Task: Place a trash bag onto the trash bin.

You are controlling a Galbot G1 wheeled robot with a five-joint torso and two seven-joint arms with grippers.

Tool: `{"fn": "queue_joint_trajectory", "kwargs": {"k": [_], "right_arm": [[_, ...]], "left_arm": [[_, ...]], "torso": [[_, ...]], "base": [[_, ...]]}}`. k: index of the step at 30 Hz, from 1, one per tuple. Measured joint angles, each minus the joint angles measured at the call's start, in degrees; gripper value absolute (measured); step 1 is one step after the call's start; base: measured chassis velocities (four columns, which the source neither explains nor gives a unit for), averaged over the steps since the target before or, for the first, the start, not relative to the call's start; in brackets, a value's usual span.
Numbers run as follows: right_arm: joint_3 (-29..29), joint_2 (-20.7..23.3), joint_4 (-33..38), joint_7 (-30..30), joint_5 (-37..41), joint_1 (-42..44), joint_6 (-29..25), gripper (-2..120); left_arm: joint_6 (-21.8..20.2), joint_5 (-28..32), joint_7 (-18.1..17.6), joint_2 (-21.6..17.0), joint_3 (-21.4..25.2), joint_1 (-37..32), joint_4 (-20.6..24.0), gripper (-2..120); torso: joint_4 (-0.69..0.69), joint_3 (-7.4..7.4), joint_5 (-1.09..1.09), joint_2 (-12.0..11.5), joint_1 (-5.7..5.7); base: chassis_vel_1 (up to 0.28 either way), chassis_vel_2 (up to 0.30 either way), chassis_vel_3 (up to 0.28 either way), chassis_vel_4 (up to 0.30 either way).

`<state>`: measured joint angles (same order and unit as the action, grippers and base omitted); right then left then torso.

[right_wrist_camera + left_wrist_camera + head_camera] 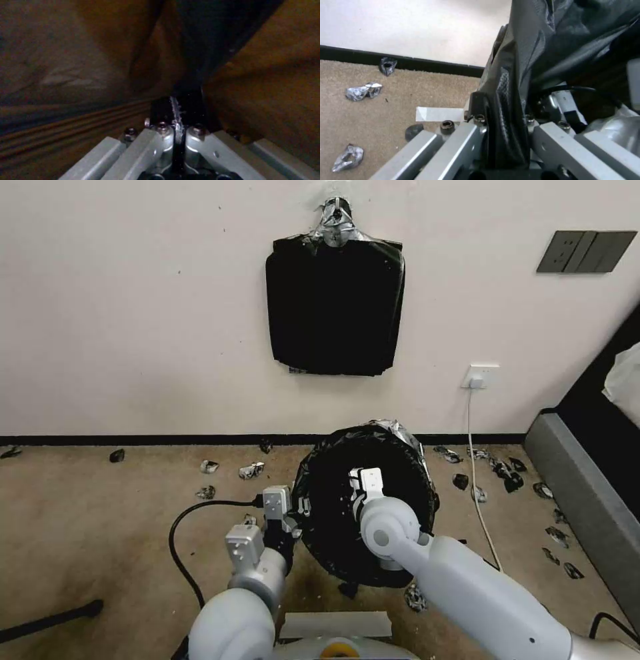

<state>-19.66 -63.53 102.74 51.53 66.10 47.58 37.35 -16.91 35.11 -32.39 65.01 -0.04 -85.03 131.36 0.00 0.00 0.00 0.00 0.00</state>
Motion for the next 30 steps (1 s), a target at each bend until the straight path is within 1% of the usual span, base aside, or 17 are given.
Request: {"fn": "queue_joint_trajectory", "kwargs": {"k": [8, 10, 11, 12, 13, 16, 17, 19, 20, 21, 23, 24, 25, 27, 28, 30], "right_arm": [[0.01, 0.19, 0.37, 0.01, -0.29, 0.21, -0.01, 0], [0.02, 1.47, 2.20, 0.07, -0.35, 0.53, 0.00, 0], [0.10, 2.81, 4.18, 0.05, -0.34, 0.89, 0.10, 0], [0.10, 2.81, 4.18, 0.05, -0.34, 0.89, 0.10, 0], [0.28, 3.99, 5.88, -0.31, -0.32, 1.18, 0.20, 2], [1.09, 8.51, 12.87, -3.61, -0.32, 2.78, 0.61, 15], [1.09, 8.51, 12.87, -3.61, -0.32, 2.78, 0.61, 15], [2.10, 12.12, 19.08, -7.84, -0.32, 4.49, 0.88, 25], [2.10, 12.12, 19.08, -7.84, -0.32, 4.49, 0.88, 25], [3.09, 13.98, 22.47, -10.22, -0.34, 5.91, 1.01, 30], [5.15, 16.00, 26.41, -13.22, -0.54, 8.57, 1.05, 38], [6.59, 16.98, 28.23, -14.54, -0.78, 10.48, 1.05, 45], [6.59, 16.98, 28.23, -14.54, -0.78, 10.48, 1.05, 45], [9.54, 18.44, 30.47, -16.87, -2.12, 14.11, 1.01, 54], [9.54, 18.44, 30.47, -16.87, -2.12, 14.11, 1.01, 54], [11.81, 19.48, 31.45, -18.54, -3.71, 17.34, 0.87, 64]], "left_arm": [[-0.09, -0.03, 0.03, -0.04, 0.13, -0.27, 0.15, 3], [-0.18, -0.04, -0.02, 0.00, 0.34, -0.15, 0.01, 3], [-0.54, 0.35, -0.46, 0.17, 0.62, 0.09, -0.44, 3], [-0.54, 0.35, -0.46, 0.17, 0.62, 0.09, -0.44, 3], [-1.04, 1.25, -1.17, 0.38, 0.80, 0.38, -0.85, 3], [-2.57, 5.13, -3.91, 1.08, 1.00, 1.58, -2.46, 3], [-2.57, 5.13, -3.91, 1.08, 1.00, 1.58, -2.46, 3], [-3.78, 8.39, -6.04, 1.69, 1.09, 2.84, -3.86, 3], [-3.78, 8.39, -6.04, 1.69, 1.09, 2.84, -3.86, 3], [-4.36, 9.82, -6.95, 2.19, 1.26, 3.50, -4.76, 3], [-5.36, 11.96, -8.26, 3.19, 1.70, 4.63, -6.40, 3], [-6.17, 13.42, -9.15, 3.42, 1.75, 5.27, -7.46, 3], [-6.17, 13.42, -9.15, 3.42, 1.75, 5.27, -7.46, 3], [-6.90, 14.64, -10.02, 3.07, 1.67, 6.00, -9.34, 3], [-6.90, 14.64, -10.02, 3.07, 1.67, 6.00, -9.34, 3], [-6.96, 16.25, -9.93, 1.73, 1.62, 6.48, -11.12, 3]], "torso": [[0.01, 0.00, -0.01, 0.00, 0.00], [0.01, 0.00, 0.00, 0.00, 0.00], [0.00, 0.00, -0.01, 0.00, 0.00], [0.00, 0.00, -0.01, 0.00, 0.00], [0.00, 0.00, 0.00, 0.00, 0.00], [0.01, 0.00, -0.01, 0.00, 0.00], [0.01, 0.00, -0.01, 0.00, 0.00], [0.00, 0.00, 0.00, 0.00, 0.00], [0.00, 0.00, 0.00, 0.00, 0.00], [0.00, 0.00, 0.00, 0.00, 0.00], [0.00, 0.00, -0.01, 0.00, 0.00], [-0.01, 0.00, 0.00, 0.00, 0.00], [-0.01, 0.00, 0.00, 0.00, 0.00], [-0.01, 0.00, -0.01, 0.00, 0.00], [-0.01, 0.00, -0.01, 0.00, 0.00], [-0.01, 0.00, -0.01, 0.00, 0.00]], "base": [[0.000, 0.000, 0.000, 0.000], [0.000, 0.000, 0.000, 0.000], [0.000, 0.000, 0.000, 0.000], [0.000, 0.000, 0.000, 0.000], [0.000, 0.000, 0.000, 0.000], [0.000, 0.000, 0.000, 0.000], [0.000, 0.000, 0.000, 0.000], [0.000, 0.000, 0.000, 0.000], [0.000, 0.000, 0.000, 0.000], [0.000, 0.000, 0.000, 0.000], [0.000, 0.000, 0.000, 0.000], [0.000, 0.000, 0.000, 0.000], [0.000, 0.000, 0.000, 0.000], [0.000, 0.000, 0.000, 0.000], [0.000, 0.000, 0.000, 0.000], [0.000, 0.000, 0.000, 0.000]]}}
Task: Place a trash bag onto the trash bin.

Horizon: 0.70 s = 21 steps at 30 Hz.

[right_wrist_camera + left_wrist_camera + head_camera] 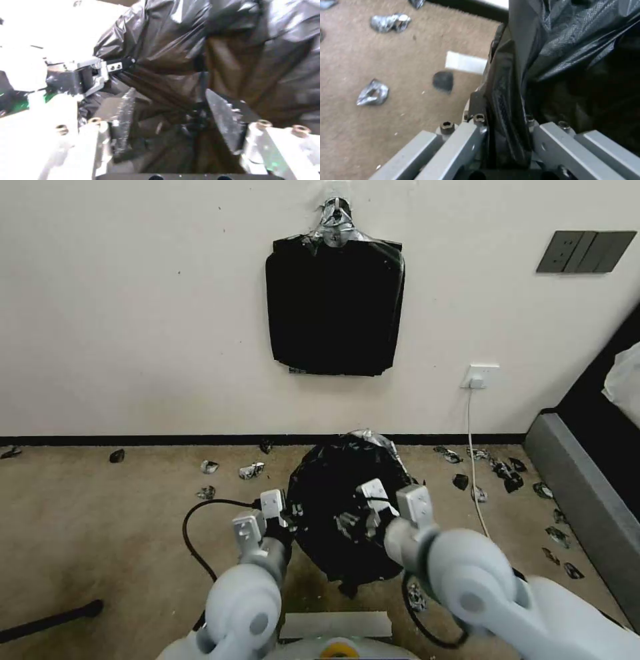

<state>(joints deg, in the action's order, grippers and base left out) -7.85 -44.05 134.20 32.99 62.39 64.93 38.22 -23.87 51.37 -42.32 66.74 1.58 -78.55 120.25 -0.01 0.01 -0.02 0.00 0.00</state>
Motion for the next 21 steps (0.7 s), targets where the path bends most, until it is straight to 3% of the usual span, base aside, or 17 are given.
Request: {"fn": "queue_joint_trajectory", "kwargs": {"k": [6, 10, 16, 21], "right_arm": [[1.49, 0.62, 0.30, -1.71, -2.78, 3.11, -0.34, 89], [1.59, 0.53, 0.18, -1.78, -3.21, 3.78, -0.36, 99], [1.93, 0.73, 0.20, -1.79, -3.39, 4.44, -0.39, 100], [2.41, 0.66, 0.35, -1.75, -3.56, 5.04, -0.44, 100]], "left_arm": [[-0.34, 4.07, -0.19, -0.62, 0.47, 1.68, -2.52, 3], [-0.65, 5.33, 0.09, -0.46, 0.77, 2.47, -3.63, 3], [-0.96, 6.87, 1.07, -0.65, 1.04, 3.03, -4.30, 3], [-3.29, 8.33, 1.85, -0.58, 1.25, 3.17, -4.05, 22]], "torso": [[0.01, 0.00, 0.01, 0.00, 0.00], [0.01, 0.00, 0.00, 0.00, 0.00], [0.01, 0.00, 0.01, 0.00, 0.00], [0.01, 0.00, 0.01, 0.00, 0.00]], "base": [[0.000, 0.000, 0.000, 0.000], [0.000, 0.000, 0.000, 0.000], [0.000, 0.000, 0.000, 0.000], [0.000, 0.000, 0.000, 0.000]]}}
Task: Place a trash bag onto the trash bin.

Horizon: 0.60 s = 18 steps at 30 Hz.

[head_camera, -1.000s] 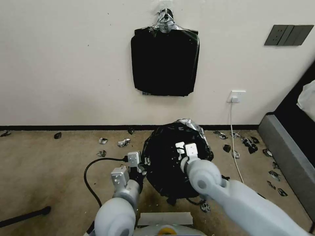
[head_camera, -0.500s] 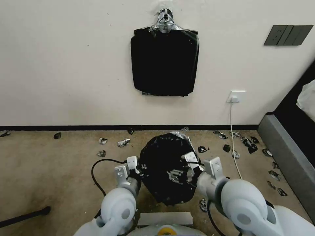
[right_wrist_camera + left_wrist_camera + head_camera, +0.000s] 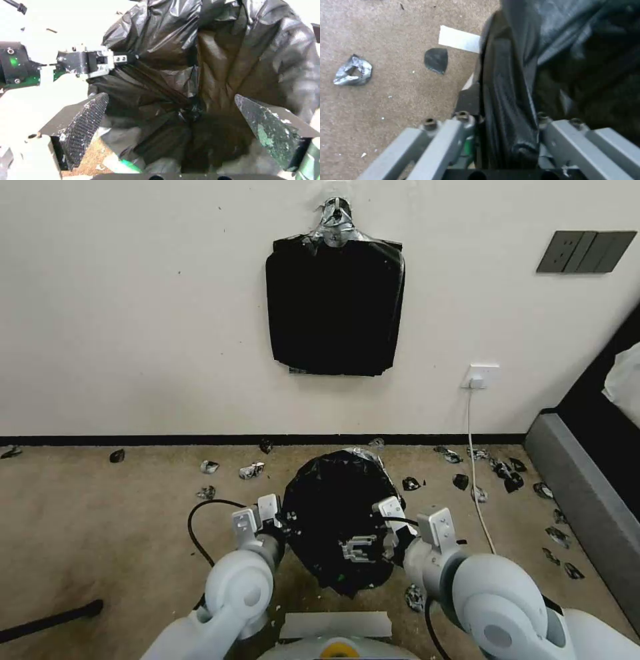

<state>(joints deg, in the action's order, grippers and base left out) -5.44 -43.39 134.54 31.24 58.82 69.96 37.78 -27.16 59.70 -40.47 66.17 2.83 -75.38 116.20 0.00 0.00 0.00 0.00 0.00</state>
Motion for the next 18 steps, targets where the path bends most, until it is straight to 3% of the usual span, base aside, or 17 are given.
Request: {"fn": "queue_joint_trajectory", "kwargs": {"k": [6, 9, 12, 13, 14, 15, 17, 18], "right_arm": [[0.77, -0.62, 0.20, 0.04, -0.31, 0.83, -0.21, 100], [2.27, -0.96, 0.25, -1.05, -2.11, 2.70, -1.44, 100], [3.12, -1.18, 0.25, -1.64, -2.83, 3.40, -2.01, 100], [4.35, -1.72, 0.25, -2.15, -3.85, 4.22, -3.13, 100], [4.35, -1.72, 0.25, -2.15, -3.85, 4.22, -3.13, 100], [4.80, -2.13, 0.25, -2.25, -4.56, 4.58, -3.87, 100], [6.72, -4.99, -0.73, -2.46, -10.28, 6.08, -8.20, 100], [6.72, -4.99, -0.73, -2.46, -10.28, 6.08, -8.20, 100]], "left_arm": [[-0.47, -1.19, 0.34, -0.27, 0.28, -0.49, 0.20, 40], [0.53, -4.15, 3.02, -1.22, 1.23, -1.40, 1.88, 55], [1.16, -6.16, 4.73, -1.64, 1.64, -1.77, 2.62, 61], [3.11, -9.78, 8.00, -2.43, 2.09, -2.39, 3.54, 67], [3.11, -9.78, 8.00, -2.43, 2.09, -2.39, 3.54, 67], [5.08, -12.48, 10.25, -2.94, 2.29, -2.83, 3.80, 72], [11.18, -20.61, 15.96, -3.86, 3.46, -4.78, 3.95, 84], [11.18, -20.61, 15.96, -3.86, 3.46, -4.78, 3.95, 84]], "torso": [[0.00, 0.00, 0.01, 0.00, 0.00], [0.00, 0.00, 0.00, 0.00, 0.00], [0.00, 0.00, 0.00, 0.00, 0.00], [0.00, 0.00, 0.01, 0.00, 0.00], [0.00, 0.00, 0.01, 0.00, 0.00], [0.00, 0.00, 0.00, 0.00, 0.00], [0.01, 0.00, 0.01, 0.00, 0.00], [0.01, 0.00, 0.01, 0.00, 0.00]], "base": [[0.000, 0.000, 0.000, 0.000], [0.000, 0.000, 0.000, 0.000], [0.000, 0.000, 0.000, 0.000], [0.000, 0.000, 0.000, 0.000], [0.000, 0.000, 0.000, 0.000], [0.000, 0.000, 0.000, 0.000], [0.000, 0.000, 0.000, 0.000], [0.000, 0.000, 0.000, 0.000]]}}
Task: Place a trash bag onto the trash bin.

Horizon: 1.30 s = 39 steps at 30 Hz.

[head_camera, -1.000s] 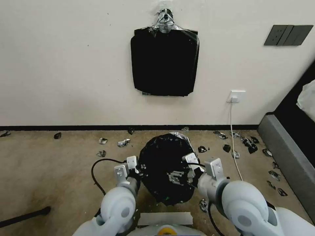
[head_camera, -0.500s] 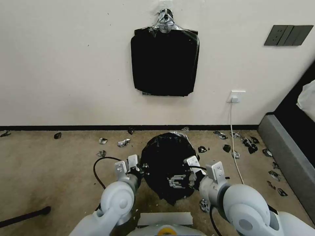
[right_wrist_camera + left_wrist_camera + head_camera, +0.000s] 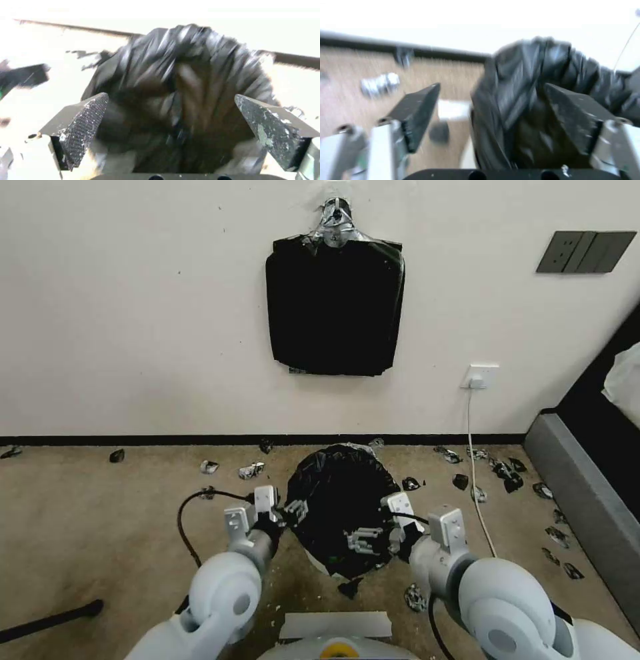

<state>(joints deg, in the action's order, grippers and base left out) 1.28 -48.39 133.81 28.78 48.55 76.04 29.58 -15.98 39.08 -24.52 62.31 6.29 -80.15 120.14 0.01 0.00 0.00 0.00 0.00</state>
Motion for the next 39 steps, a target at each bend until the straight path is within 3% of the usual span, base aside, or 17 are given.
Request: {"fn": "queue_joint_trajectory", "kwargs": {"k": [2, 4, 5, 8, 10, 12, 14, 15, 23, 39], "right_arm": [[1.77, -2.03, -1.06, -1.48, -5.59, 1.54, -3.75, 100], [6.98, -7.00, -4.36, -7.25, -19.05, 5.74, -12.20, 100], [6.98, -7.00, -4.36, -7.25, -19.05, 5.74, -12.20, 100], [12.83, -13.84, -8.75, -13.03, -33.01, 11.34, -23.23, 100], [13.59, -14.85, -9.13, -13.59, -34.40, 12.23, -24.55, 100], [17.80, -19.43, -10.74, -15.79, -40.24, 16.63, -30.71, 100], [18.68, -20.26, -11.02, -15.91, -41.24, 17.38, -31.71, 100], [24.17, -24.83, -11.57, -17.43, -44.42, 21.70, -37.13, 100], [27.77, -29.03, -11.34, -20.26, -46.31, 28.31, -44.03, 100], [27.57, -28.95, -11.45, -20.29, -46.10, 28.31, -44.08, 100]], "left_arm": [[4.22, -5.72, 2.22, 0.08, 1.29, -1.45, -0.29, 91], [10.74, -14.30, 4.77, 1.23, 4.34, -4.43, -0.62, 99], [10.74, -14.30, 4.77, 1.23, 4.34, -4.43, -0.62, 99], [16.69, -22.63, 6.98, 3.90, 9.78, -9.18, 0.31, 100], [17.71, -24.07, 7.32, 4.49, 10.88, -10.06, 0.53, 100], [21.88, -30.98, 8.85, 7.51, 15.44, -13.73, 0.81, 100], [23.07, -32.45, 9.17, 8.37, 16.47, -14.63, 0.75, 100], [27.48, -36.09, 10.79, 13.03, 21.31, -20.07, 1.55, 100], [34.00, -37.13, 12.90, 17.65, 24.48, -28.08, 3.24, 100], [33.94, -36.81, 12.92, 17.66, 24.28, -27.95, 3.28, 100]], "torso": [[0.00, 0.00, 0.00, 0.00, 0.00], [0.00, 0.00, 0.01, 0.00, 0.00], [0.00, 0.00, 0.01, 0.00, 0.00], [-0.01, 0.00, 0.01, 0.00, 0.00], [-0.01, 0.01, 0.00, 0.00, 0.00], [-0.01, 0.01, 0.01, 0.00, 0.00], [-0.01, 0.01, 0.01, 0.00, 0.00], [-0.01, 0.01, 0.02, 0.00, 0.00], [-0.01, 0.01, 0.00, 0.00, 0.00], [-0.01, 0.00, 0.00, 0.00, 0.00]], "base": [[0.000, 0.000, 0.000, 0.000], [0.000, 0.000, 0.000, 0.000], [0.000, 0.000, 0.000, 0.000], [0.000, 0.000, 0.000, 0.000], [0.000, 0.000, 0.000, 0.000], [0.000, 0.000, 0.000, 0.000], [0.000, 0.000, 0.000, 0.000], [0.000, 0.000, 0.000, 0.000], [0.000, 0.000, 0.000, 0.000], [0.000, 0.000, 0.000, 0.000]]}}
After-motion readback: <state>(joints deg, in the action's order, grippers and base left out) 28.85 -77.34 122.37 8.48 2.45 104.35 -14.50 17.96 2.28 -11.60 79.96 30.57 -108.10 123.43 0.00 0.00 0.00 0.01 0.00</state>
